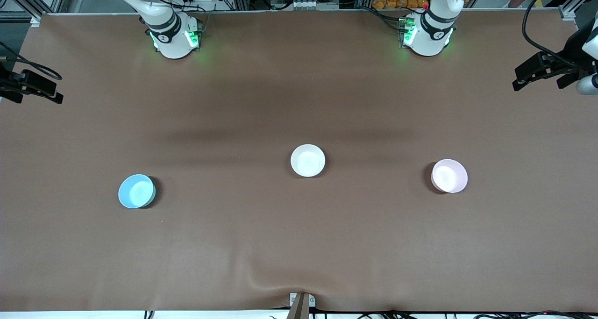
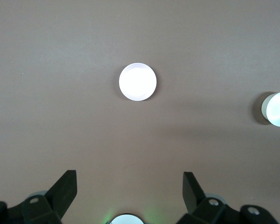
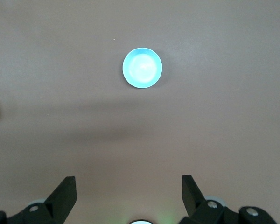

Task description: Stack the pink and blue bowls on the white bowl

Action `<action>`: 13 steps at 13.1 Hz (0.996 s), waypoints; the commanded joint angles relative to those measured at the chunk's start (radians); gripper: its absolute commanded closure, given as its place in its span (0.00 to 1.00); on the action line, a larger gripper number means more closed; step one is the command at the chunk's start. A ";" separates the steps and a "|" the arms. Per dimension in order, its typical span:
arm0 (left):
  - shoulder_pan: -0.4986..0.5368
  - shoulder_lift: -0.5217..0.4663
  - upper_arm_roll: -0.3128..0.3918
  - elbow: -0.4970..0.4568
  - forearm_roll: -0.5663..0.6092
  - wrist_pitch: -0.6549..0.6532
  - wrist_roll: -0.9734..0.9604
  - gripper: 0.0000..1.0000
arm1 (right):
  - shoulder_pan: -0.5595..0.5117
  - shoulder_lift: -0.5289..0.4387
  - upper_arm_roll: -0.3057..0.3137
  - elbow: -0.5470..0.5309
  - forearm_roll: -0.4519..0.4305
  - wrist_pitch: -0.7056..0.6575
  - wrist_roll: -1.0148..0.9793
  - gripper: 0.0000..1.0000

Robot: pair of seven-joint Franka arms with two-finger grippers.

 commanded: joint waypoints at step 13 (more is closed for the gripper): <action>0.017 0.007 0.009 -0.002 0.006 -0.012 0.010 0.00 | 0.001 0.001 0.006 -0.004 -0.016 -0.006 0.001 0.00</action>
